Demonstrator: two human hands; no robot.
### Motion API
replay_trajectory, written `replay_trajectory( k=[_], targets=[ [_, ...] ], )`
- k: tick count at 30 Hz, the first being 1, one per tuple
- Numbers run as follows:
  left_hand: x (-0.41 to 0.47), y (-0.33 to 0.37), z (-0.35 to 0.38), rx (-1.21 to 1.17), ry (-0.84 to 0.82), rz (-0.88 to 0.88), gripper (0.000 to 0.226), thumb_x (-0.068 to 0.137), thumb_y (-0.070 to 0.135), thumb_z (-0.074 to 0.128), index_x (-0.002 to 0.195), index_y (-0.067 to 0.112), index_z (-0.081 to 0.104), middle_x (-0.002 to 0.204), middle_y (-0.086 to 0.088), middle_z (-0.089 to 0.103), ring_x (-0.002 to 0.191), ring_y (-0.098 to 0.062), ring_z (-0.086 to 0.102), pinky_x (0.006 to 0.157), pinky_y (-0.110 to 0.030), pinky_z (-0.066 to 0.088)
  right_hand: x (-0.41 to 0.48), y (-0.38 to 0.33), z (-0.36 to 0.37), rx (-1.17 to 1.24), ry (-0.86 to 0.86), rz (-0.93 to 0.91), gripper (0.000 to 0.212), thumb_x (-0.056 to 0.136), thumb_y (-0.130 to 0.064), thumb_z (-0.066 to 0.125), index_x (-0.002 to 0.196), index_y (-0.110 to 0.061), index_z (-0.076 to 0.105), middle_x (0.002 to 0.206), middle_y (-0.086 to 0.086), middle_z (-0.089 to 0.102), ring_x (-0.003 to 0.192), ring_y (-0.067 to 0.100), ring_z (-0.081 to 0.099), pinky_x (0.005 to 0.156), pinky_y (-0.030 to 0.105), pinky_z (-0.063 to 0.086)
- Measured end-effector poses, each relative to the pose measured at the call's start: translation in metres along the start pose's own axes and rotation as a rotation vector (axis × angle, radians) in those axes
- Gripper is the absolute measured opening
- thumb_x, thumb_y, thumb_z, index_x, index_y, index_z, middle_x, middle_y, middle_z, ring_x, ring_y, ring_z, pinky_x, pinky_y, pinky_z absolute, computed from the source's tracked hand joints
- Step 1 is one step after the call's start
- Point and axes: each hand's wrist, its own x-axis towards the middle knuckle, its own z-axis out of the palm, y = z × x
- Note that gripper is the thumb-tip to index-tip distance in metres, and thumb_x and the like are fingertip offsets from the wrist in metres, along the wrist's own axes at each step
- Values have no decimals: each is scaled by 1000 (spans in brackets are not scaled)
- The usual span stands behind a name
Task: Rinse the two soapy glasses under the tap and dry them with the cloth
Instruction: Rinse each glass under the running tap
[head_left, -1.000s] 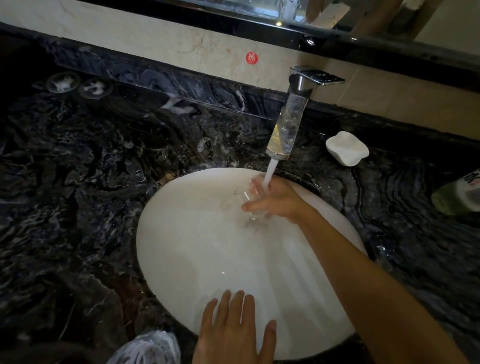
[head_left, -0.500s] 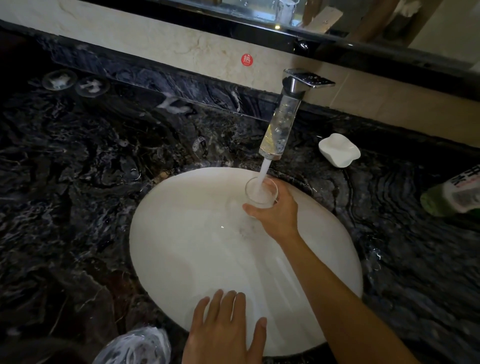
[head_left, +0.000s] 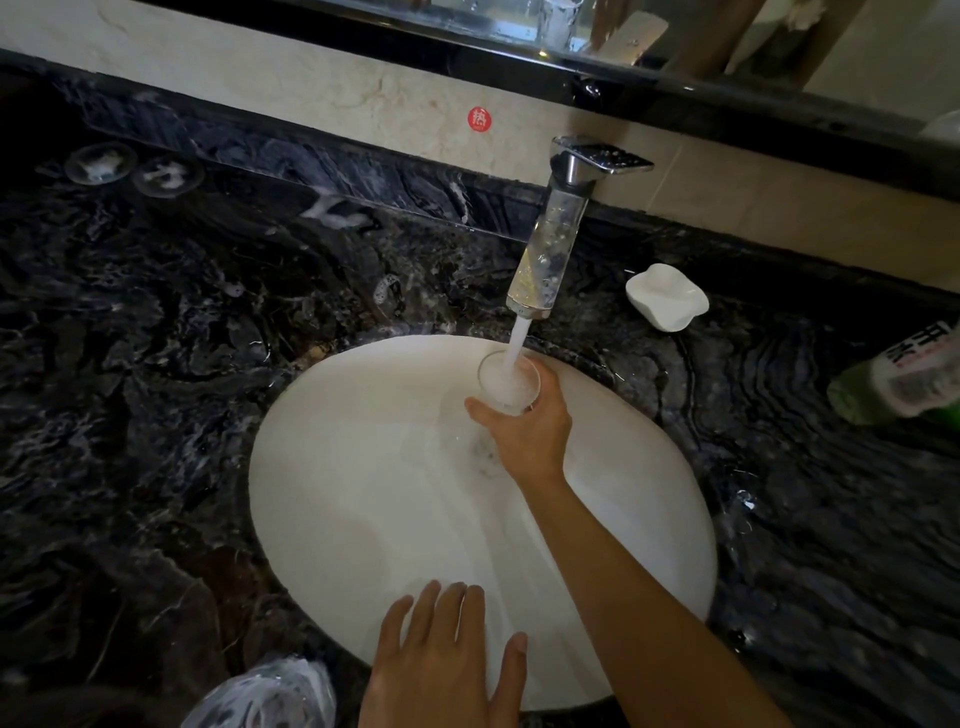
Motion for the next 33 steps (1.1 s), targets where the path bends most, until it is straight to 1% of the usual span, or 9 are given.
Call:
replay_trajectory(
  k=[5,8,11,14,17,25,28,31,33],
  targets=[
    [-1,-1,2,-16,-1,17,58,80,65,51,95,17,81,98,-5,80,94,-28,78,85,-51,59,1,-3,3,54,20,65,82,61,-29,98,132,-31,56,121,-17,59,115,8,55,99,23,47],
    [0,-2,4,-25,28,28,60,84,66,48,95,18,81,98,-5,80,93,-28,78,85,-51,59,-1,-1,6,27,19,68,85,61,-32,98,135,-27,57,123,-13,62,116,12,58,100,26,49],
    [1,-1,3,-29,48,25,69,93,67,33,92,18,81,96,-5,80,90,-28,78,84,-52,59,-5,1,6,24,22,75,85,61,-32,97,136,-27,56,123,-10,63,114,15,59,102,33,53],
    [2,-1,3,-15,20,21,63,86,67,43,91,17,81,95,-6,80,90,-29,78,83,-53,59,-6,4,5,-15,20,78,86,61,-33,97,136,-28,56,124,-9,63,115,17,59,103,38,53],
    [1,-1,5,0,-6,11,64,84,69,44,91,18,81,95,-6,80,89,-30,78,83,-54,59,-4,4,5,-47,20,116,88,60,-35,97,137,-27,54,125,-11,61,117,17,58,104,41,52],
    [0,1,-2,-32,-29,10,60,79,65,49,94,16,81,97,-6,80,92,-28,78,84,-51,60,4,3,-3,-73,-46,176,93,54,-35,98,136,-28,57,124,-10,64,112,16,61,96,34,56],
    [0,1,-5,-50,-28,14,60,80,65,50,94,16,81,97,-6,80,92,-28,78,83,-50,61,5,5,-5,213,-70,402,92,52,-31,99,135,-27,60,120,-6,72,109,18,68,93,41,60],
    [0,1,-7,-60,-3,15,60,82,64,48,94,15,81,97,-6,80,92,-28,78,82,-51,61,1,2,-1,694,-79,654,61,68,-14,92,124,-11,68,111,5,76,101,23,72,93,42,59],
    [0,1,-7,-62,19,22,63,90,63,40,93,15,81,97,-6,80,91,-29,78,81,-51,61,-4,-2,5,877,-72,741,42,75,-17,87,113,-10,71,103,7,73,92,23,69,85,37,59]
  ],
)
